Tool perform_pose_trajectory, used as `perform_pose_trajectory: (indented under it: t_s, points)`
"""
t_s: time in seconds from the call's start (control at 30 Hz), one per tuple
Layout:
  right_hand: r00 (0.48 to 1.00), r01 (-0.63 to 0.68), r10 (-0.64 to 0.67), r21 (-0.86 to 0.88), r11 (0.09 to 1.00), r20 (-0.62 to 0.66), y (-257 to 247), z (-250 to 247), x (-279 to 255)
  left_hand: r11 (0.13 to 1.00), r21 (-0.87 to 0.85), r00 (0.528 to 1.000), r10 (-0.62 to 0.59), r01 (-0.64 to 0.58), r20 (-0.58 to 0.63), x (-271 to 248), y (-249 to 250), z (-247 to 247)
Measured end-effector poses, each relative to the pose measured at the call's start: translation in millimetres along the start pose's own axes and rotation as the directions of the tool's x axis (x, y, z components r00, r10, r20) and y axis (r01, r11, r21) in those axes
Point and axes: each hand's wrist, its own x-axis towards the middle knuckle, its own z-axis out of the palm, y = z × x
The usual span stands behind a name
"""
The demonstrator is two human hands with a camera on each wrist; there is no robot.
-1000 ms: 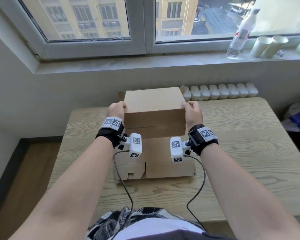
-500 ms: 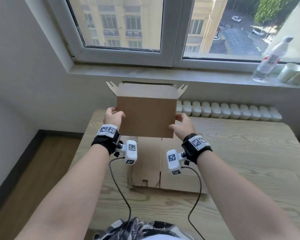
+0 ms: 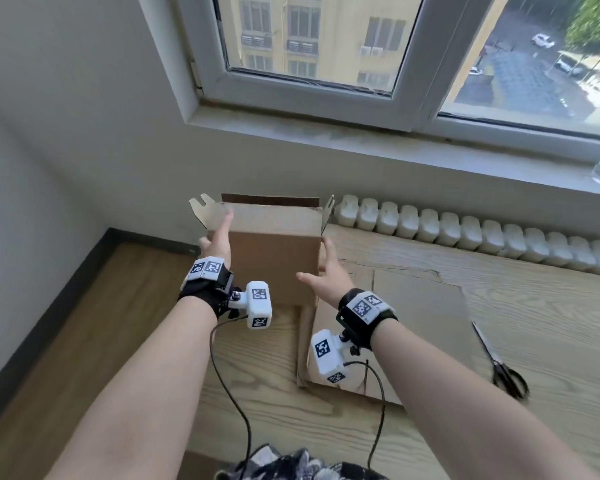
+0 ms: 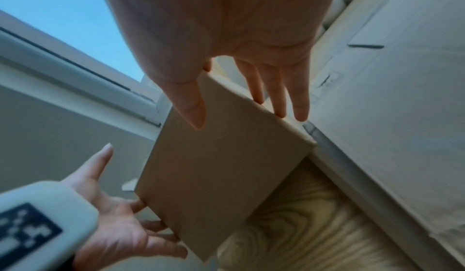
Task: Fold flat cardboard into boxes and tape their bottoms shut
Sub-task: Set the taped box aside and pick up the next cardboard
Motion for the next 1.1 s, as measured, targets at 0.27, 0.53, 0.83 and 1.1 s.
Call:
perform_pose_trajectory:
  t_s: [0.27, 0.53, 0.83, 1.1]
  points:
    - [0.991, 0.132, -0.127, -0.240, 0.962, 0.036, 4.7, 35.5, 5.0, 0.971, 0.027, 0.961, -0.233, 0.240, -0.149, 9.0, -3.6, -19.0]
    - [0.923, 0.162, -0.182, -0.087, 0.983, -0.340, -11.7, 35.4, 0.0, 0.974, 0.095, 0.969, -0.189, 0.205, -0.159, 8.9, -4.1, -7.0]
    - [0.933, 0.316, -0.349, -0.662, 0.680, 0.087, -37.8, 38.3, 11.1, 0.986, 0.127, 0.974, -0.082, 0.111, -0.211, 3.1, -15.8, -5.1]
    - [0.974, 0.175, -0.228, -0.597, 0.783, -0.013, -42.3, 23.9, 28.8, 0.985, 0.173, 0.980, 0.041, -0.007, -0.196, 15.8, -32.5, -22.3]
